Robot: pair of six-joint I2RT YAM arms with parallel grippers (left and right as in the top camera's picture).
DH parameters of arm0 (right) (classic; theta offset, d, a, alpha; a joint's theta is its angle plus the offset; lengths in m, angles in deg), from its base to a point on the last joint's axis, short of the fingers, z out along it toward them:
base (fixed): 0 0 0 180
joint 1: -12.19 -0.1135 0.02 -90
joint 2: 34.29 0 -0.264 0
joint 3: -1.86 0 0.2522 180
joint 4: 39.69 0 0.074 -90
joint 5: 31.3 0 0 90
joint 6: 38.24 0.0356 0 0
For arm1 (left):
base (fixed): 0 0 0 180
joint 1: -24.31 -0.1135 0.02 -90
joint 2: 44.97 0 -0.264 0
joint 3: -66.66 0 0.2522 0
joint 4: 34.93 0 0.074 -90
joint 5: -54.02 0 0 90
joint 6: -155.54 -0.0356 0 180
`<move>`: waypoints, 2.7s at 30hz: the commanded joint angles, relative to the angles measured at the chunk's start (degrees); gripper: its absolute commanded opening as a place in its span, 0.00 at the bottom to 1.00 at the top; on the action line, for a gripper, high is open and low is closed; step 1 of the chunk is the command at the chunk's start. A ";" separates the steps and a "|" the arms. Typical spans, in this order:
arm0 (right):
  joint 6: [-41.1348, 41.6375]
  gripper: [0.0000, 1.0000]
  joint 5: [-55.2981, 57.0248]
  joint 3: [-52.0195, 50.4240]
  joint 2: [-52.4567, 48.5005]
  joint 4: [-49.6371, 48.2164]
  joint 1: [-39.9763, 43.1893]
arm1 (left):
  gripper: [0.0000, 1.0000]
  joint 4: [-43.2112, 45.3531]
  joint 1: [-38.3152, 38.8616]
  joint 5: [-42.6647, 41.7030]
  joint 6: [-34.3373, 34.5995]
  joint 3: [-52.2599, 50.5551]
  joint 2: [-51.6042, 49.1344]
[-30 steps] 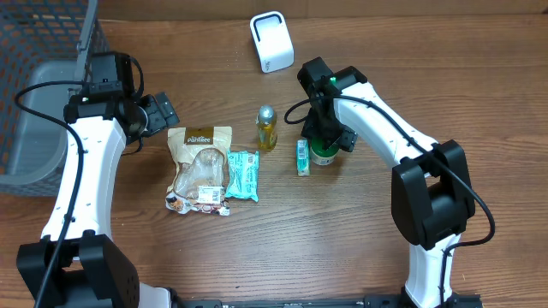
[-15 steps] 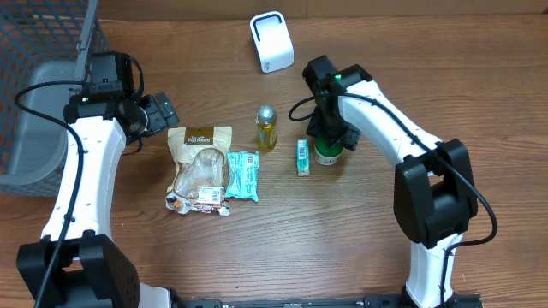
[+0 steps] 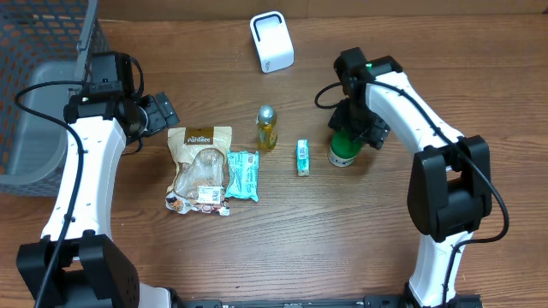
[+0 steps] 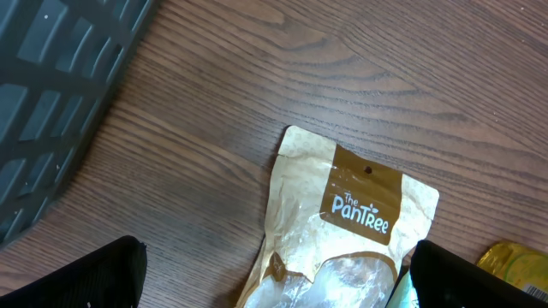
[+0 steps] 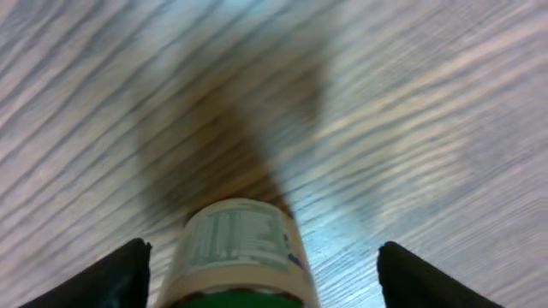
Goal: Scan the item barcode
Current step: 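Lift the green-capped jar with the right gripper and move it right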
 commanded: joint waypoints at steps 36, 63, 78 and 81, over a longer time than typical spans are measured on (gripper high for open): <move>-12.15 0.68 -1.07 -2.40 0.09 -1.07 -4.44 | 0.99 0.09 0.07 -0.26 -0.44 0.70 0.61; -15.93 0.92 -4.72 -2.40 0.09 -4.70 -4.44 | 1.00 0.09 0.07 -0.26 -0.44 0.70 0.61; -10.86 0.55 -4.52 -2.40 0.09 -4.87 -4.39 | 1.00 0.09 0.07 -0.26 -0.44 0.70 0.61; -10.95 0.55 -4.55 -2.40 0.09 -4.81 -4.39 | 0.99 0.09 0.07 -0.26 -0.44 0.70 0.61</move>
